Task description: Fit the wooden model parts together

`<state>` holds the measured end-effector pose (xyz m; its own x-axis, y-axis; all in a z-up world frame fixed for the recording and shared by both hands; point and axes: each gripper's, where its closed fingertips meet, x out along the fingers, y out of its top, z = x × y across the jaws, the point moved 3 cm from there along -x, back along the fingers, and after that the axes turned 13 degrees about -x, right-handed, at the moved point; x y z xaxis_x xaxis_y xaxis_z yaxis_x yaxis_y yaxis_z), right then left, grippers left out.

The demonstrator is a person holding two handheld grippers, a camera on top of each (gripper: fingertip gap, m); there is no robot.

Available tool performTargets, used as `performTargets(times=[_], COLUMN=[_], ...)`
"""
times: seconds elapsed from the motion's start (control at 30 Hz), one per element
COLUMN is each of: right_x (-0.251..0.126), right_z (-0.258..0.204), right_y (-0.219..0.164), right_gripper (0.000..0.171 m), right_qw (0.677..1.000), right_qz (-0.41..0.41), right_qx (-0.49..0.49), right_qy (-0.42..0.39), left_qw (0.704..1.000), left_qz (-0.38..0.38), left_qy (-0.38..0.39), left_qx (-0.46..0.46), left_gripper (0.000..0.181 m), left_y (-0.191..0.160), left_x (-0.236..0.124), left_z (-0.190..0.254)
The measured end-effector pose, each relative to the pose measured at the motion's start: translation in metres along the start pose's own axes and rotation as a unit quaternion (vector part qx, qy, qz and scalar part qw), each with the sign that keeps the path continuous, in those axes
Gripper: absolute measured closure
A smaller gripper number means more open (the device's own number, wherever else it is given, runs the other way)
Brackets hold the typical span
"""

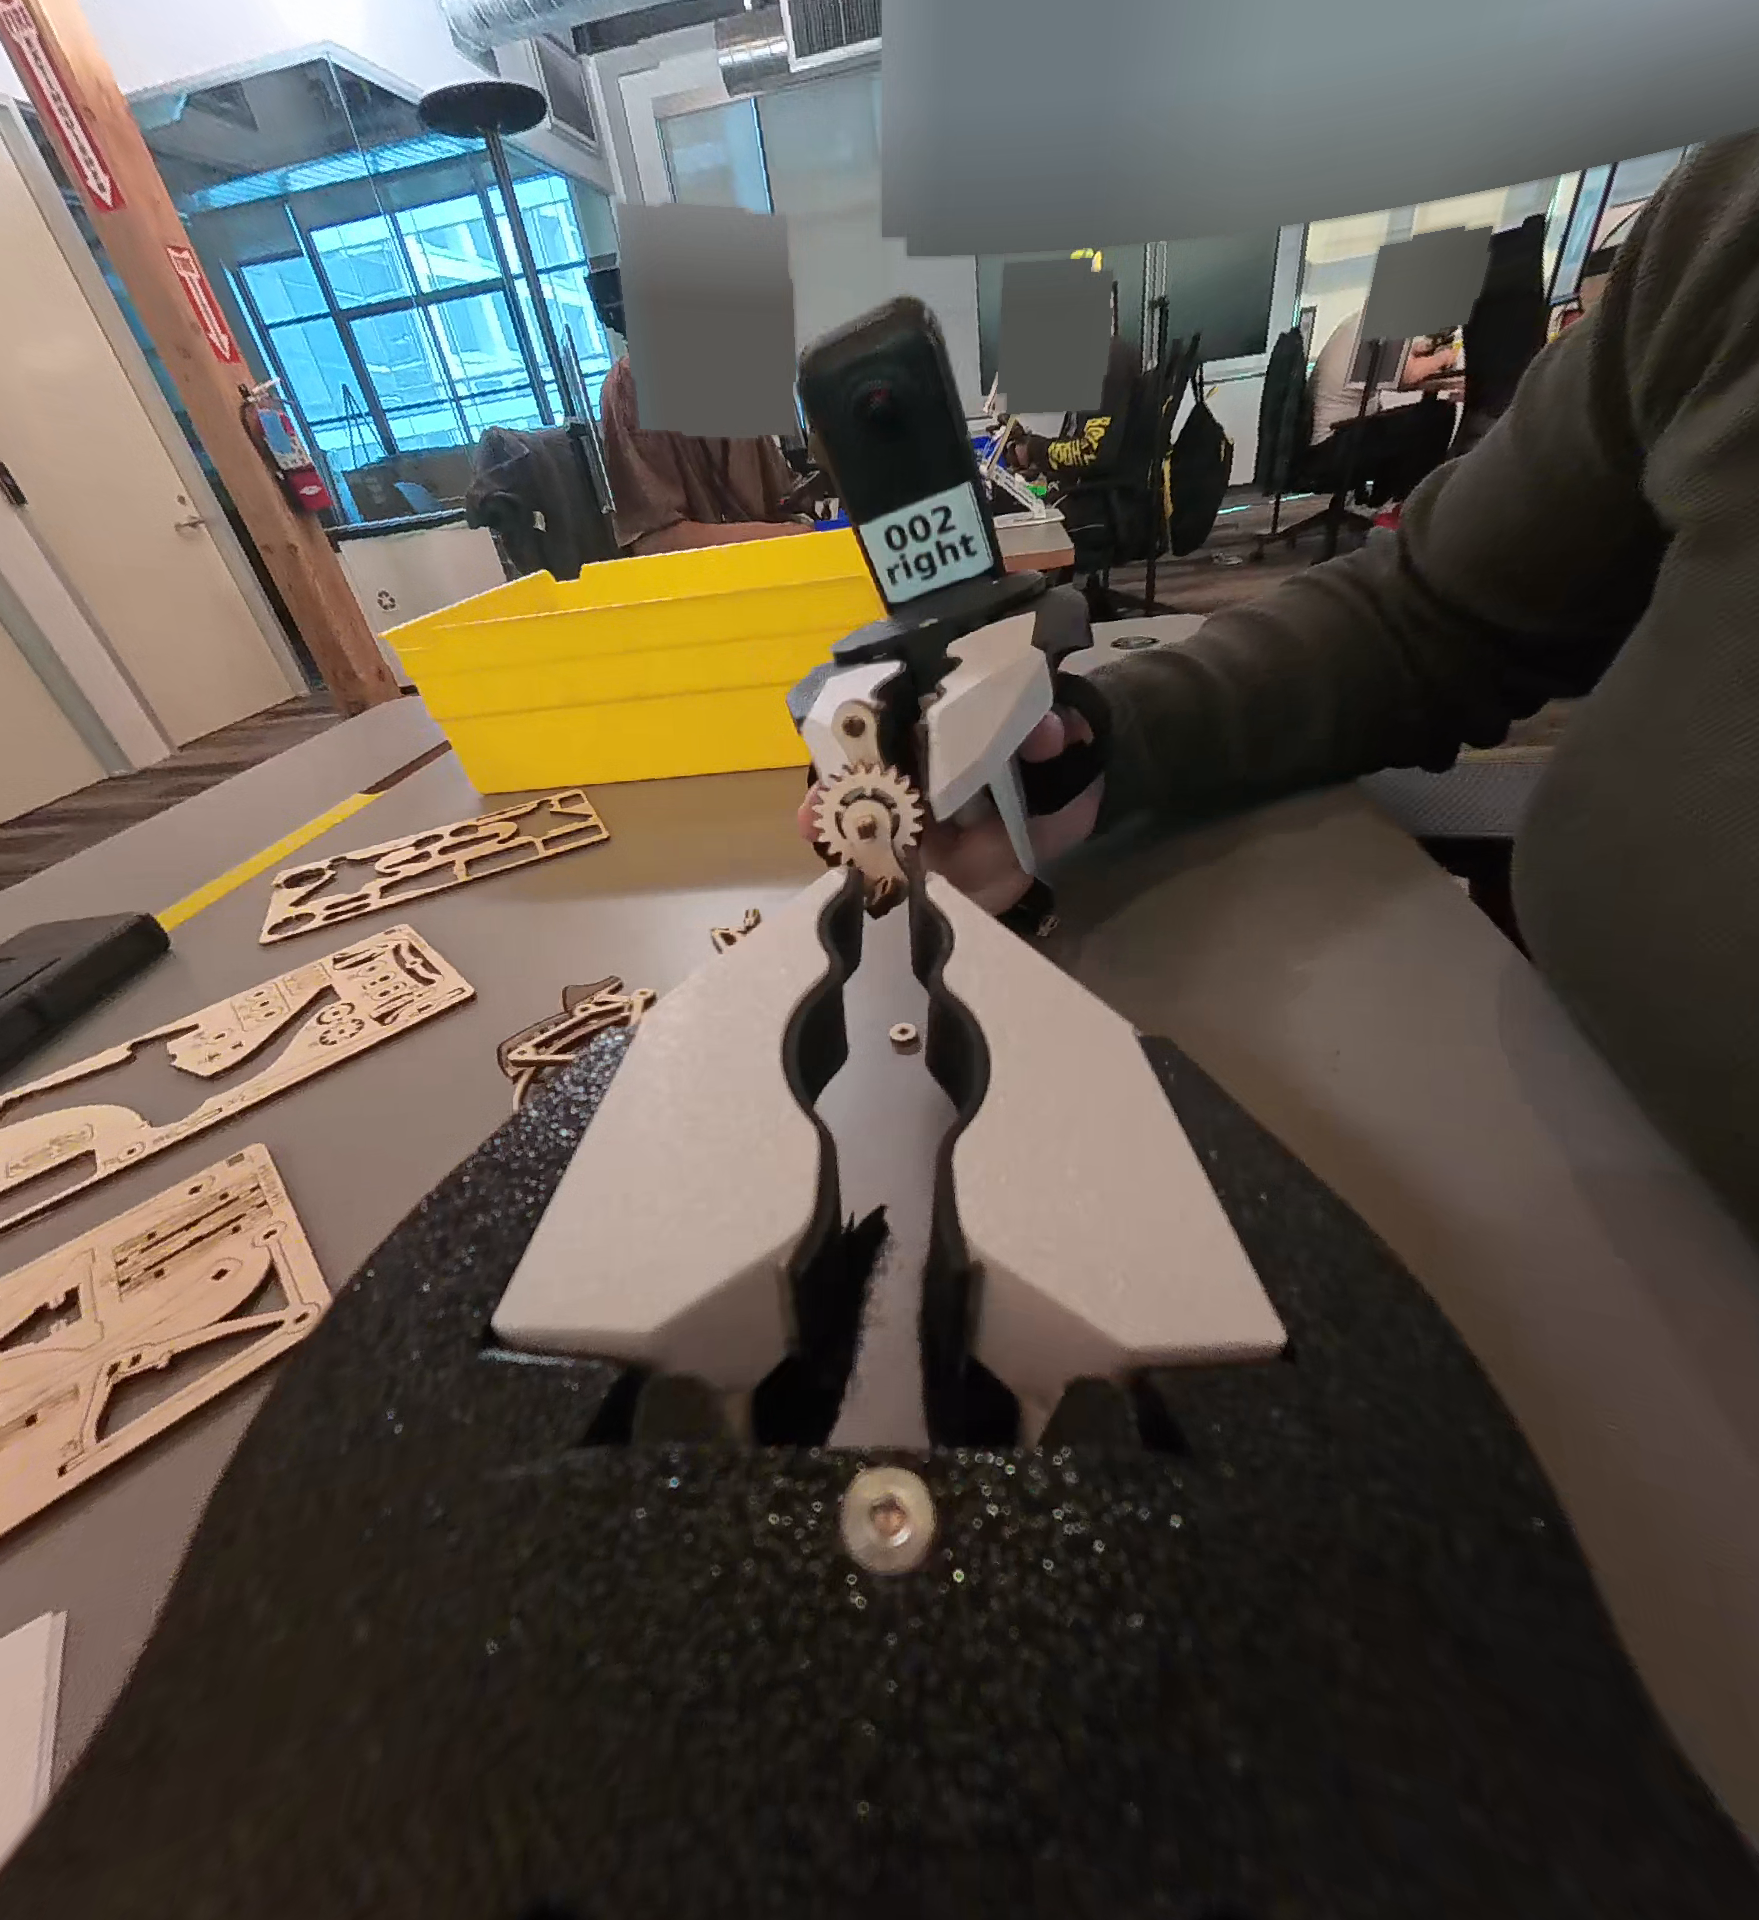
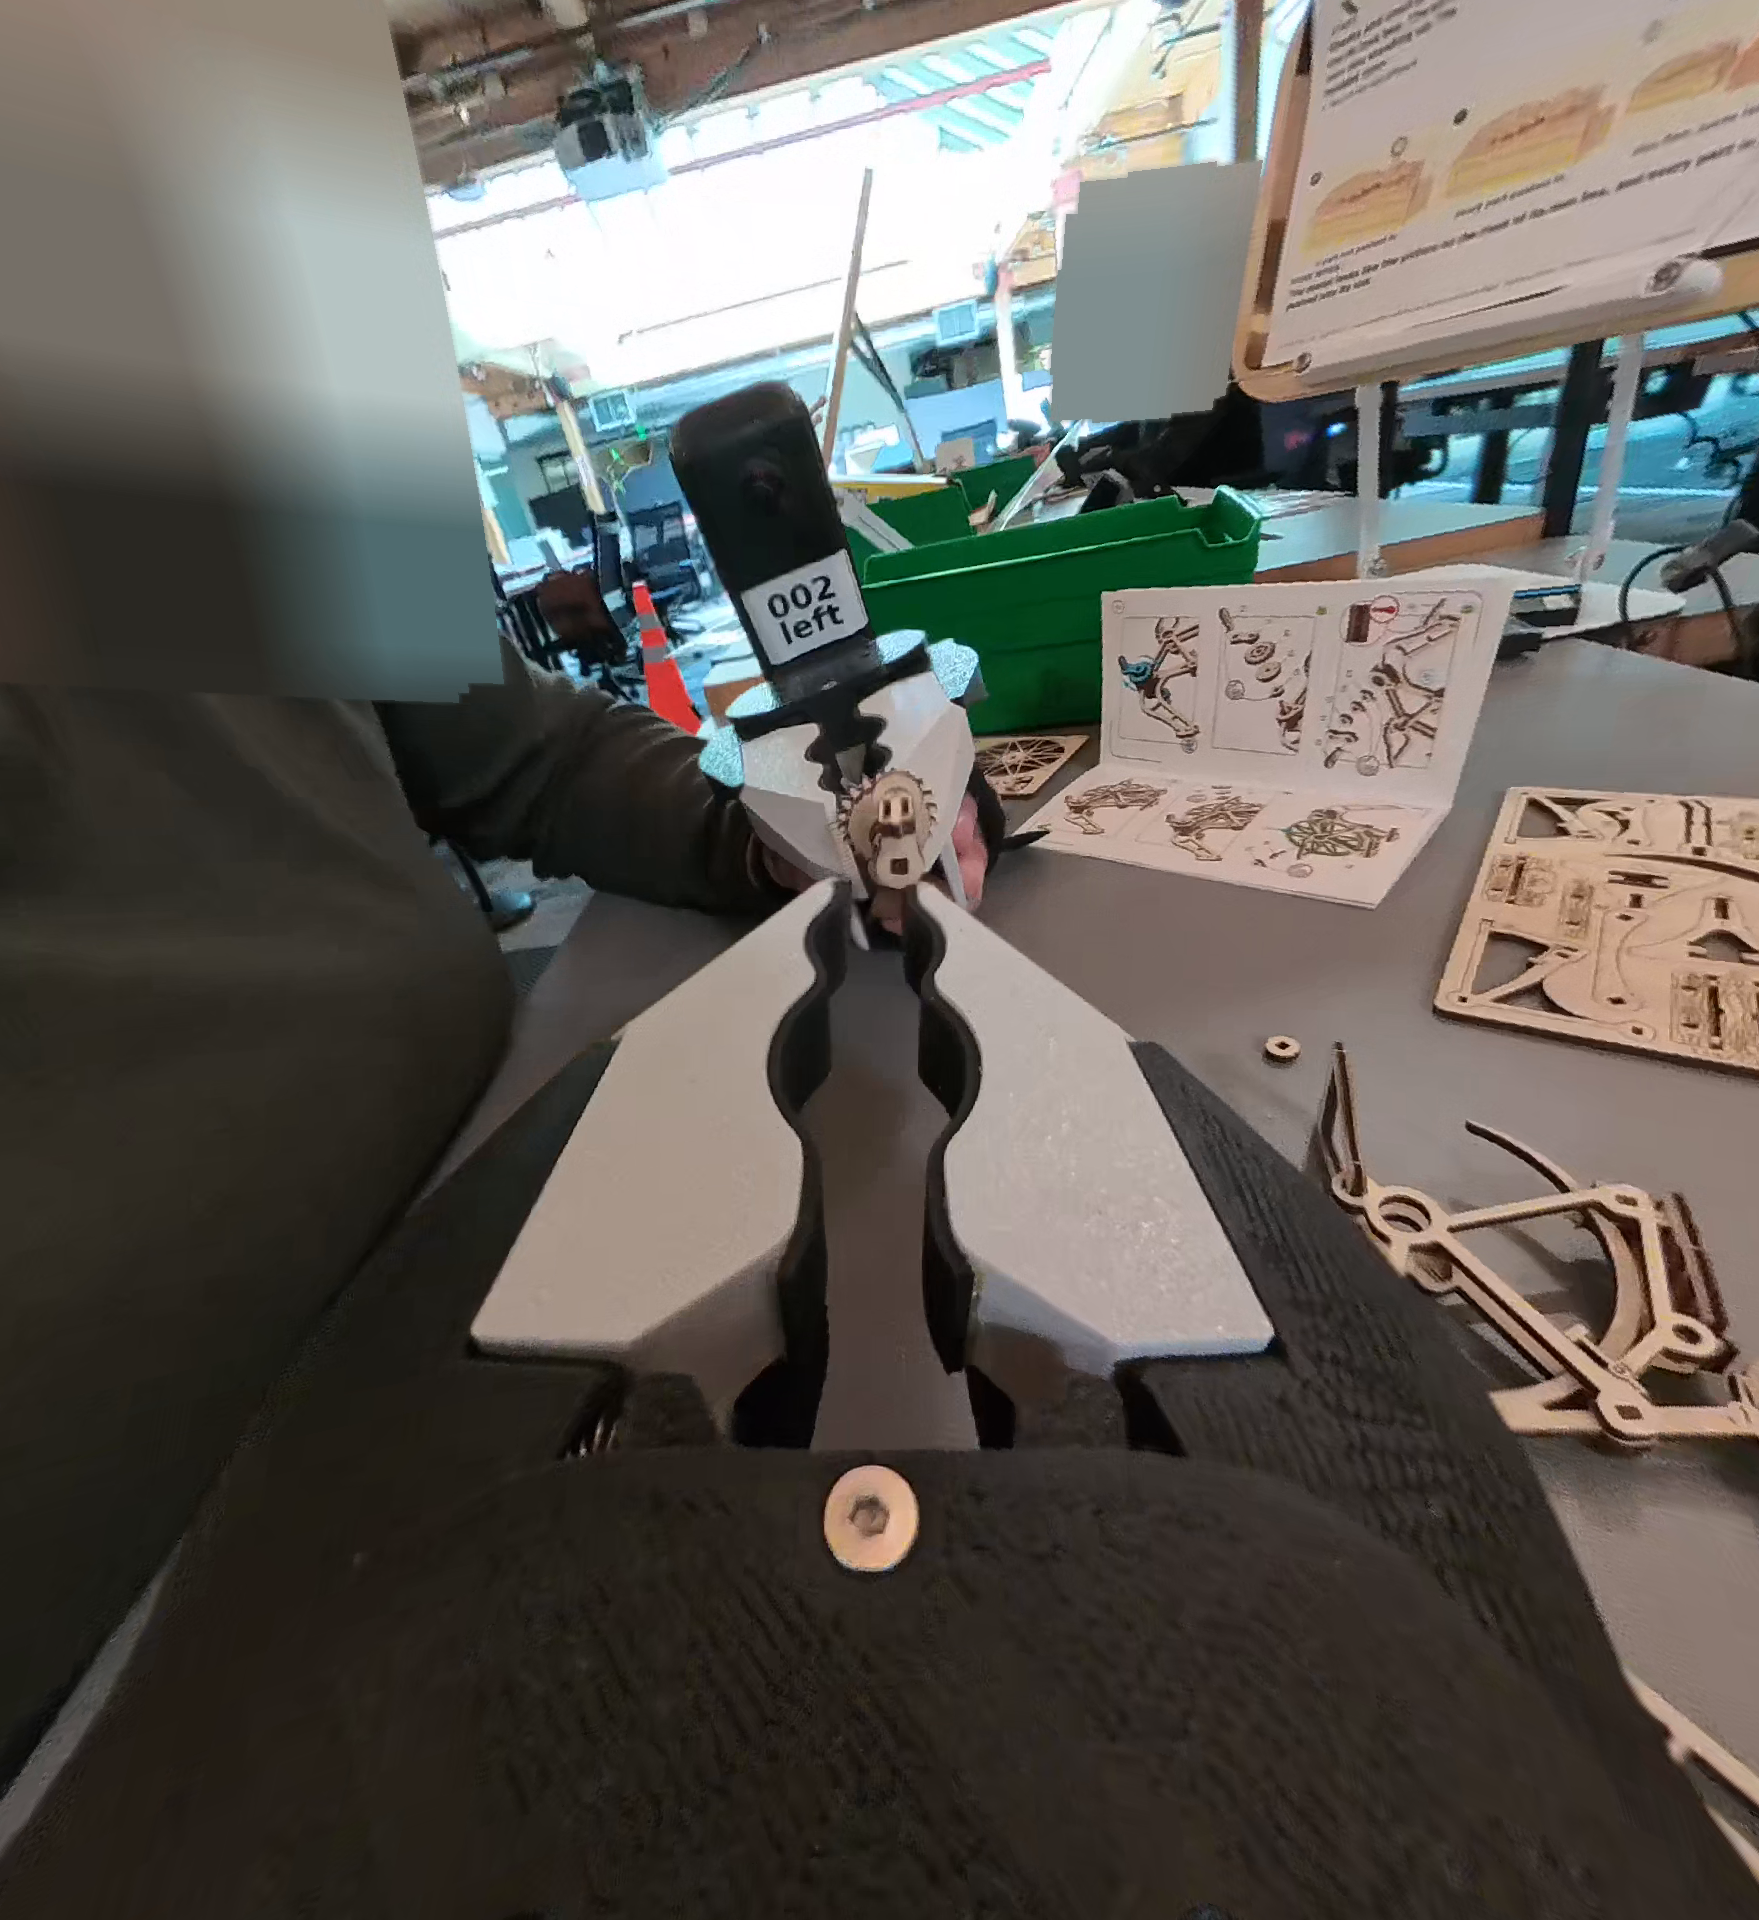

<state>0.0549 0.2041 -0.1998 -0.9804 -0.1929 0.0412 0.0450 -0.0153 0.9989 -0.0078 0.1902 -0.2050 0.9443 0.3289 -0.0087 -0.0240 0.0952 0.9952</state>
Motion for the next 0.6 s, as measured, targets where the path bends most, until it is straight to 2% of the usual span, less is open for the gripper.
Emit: performTargets(times=[0.17, 0.4, 0.47, 0.6], right_x=[0.002, 0.005, 0.006, -0.003], right_z=[0.003, 0.0, 0.003, 0.023], right_y=[0.004, 0.004, 0.005, 0.01], right_gripper=[0.153, 0.163, 0.164, 0.164], right_qw=[1.0, 1.0, 0.999, 0.983], right_qz=[0.016, 0.016, 0.019, 0.071], right_qx=[0.005, 0.018, 0.044, 0.163], right_qy=[-0.024, -0.015, -0.017, -0.052], left_qw=[1.0, 1.0, 1.0, 0.997], left_qz=[-0.011, -0.018, -0.007, 0.035], left_qy=[-0.009, -0.01, 0.01, 0.062], left_qx=[-0.002, 0.001, 0.003, 0.019], left_gripper=[0.175, 0.175, 0.173, 0.154], left_y=[-0.002, -0.004, -0.002, 0.006], left_x=[0.002, 0.003, 0.002, -0.004], left_z=[0.003, 0.004, 0.0, -0.009])
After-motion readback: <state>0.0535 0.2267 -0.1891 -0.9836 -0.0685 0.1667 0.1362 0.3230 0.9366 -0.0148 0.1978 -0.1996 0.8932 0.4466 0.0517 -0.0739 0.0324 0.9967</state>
